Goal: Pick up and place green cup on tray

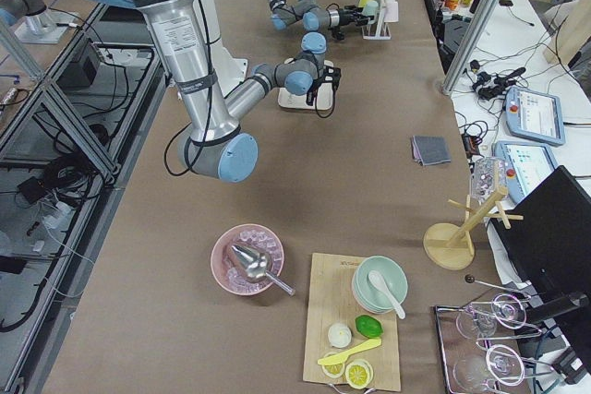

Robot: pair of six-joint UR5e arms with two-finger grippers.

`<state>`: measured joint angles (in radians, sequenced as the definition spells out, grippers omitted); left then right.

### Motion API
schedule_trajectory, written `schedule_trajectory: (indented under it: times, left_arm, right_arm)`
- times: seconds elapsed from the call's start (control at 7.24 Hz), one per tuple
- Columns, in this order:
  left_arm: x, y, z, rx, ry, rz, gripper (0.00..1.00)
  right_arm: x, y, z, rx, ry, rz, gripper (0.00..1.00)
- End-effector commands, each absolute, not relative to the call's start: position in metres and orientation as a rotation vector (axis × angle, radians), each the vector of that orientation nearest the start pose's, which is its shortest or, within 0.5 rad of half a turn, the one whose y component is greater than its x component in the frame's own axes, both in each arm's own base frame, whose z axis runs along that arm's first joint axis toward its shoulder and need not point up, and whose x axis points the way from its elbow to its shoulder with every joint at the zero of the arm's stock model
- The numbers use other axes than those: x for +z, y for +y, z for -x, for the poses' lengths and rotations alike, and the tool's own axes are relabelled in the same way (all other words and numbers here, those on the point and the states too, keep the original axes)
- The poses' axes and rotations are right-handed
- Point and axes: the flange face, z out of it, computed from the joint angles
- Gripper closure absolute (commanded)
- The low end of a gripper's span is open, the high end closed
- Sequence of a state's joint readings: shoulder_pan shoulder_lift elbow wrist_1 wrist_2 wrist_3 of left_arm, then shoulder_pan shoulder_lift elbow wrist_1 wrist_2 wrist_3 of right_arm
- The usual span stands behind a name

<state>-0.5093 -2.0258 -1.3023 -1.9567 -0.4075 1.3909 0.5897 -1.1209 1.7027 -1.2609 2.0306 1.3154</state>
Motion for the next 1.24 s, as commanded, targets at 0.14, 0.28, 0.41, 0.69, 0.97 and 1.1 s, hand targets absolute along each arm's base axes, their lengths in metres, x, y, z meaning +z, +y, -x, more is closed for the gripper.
schedule_trajectory:
  times: [0.14, 0.28, 0.41, 0.69, 0.97, 1.1]
  left_arm:
    - [0.441, -0.532, -0.471, 1.729, -1.425, -0.359, 0.62]
    - [0.430, -0.532, -0.465, 1.749, -1.451, -0.342, 0.62]
    - [0.411, -0.529, -0.456, 1.741, -1.470, -0.362, 0.63]
    - [0.395, -0.534, -0.434, 1.718, -1.506, -0.399, 0.64]
    - [0.395, -0.532, -0.411, 1.680, -1.542, -0.451, 0.66]
    - [0.400, -0.525, -0.398, 1.655, -1.538, -0.481, 0.67]
  right_arm:
    - [0.349, -0.492, 0.406, -0.013, -0.918, -0.093, 0.00]
    - [0.362, -0.523, 0.357, -0.048, -0.873, -0.089, 0.00]
    - [0.373, -0.549, 0.307, -0.092, -0.820, -0.109, 0.00]
    - [0.435, -0.568, 0.189, -0.051, -0.786, -0.063, 0.00]
    - [0.529, -0.545, 0.052, -0.007, -0.740, -0.051, 0.00]
    - [0.570, -0.529, 0.001, -0.054, -0.709, -0.033, 0.00]
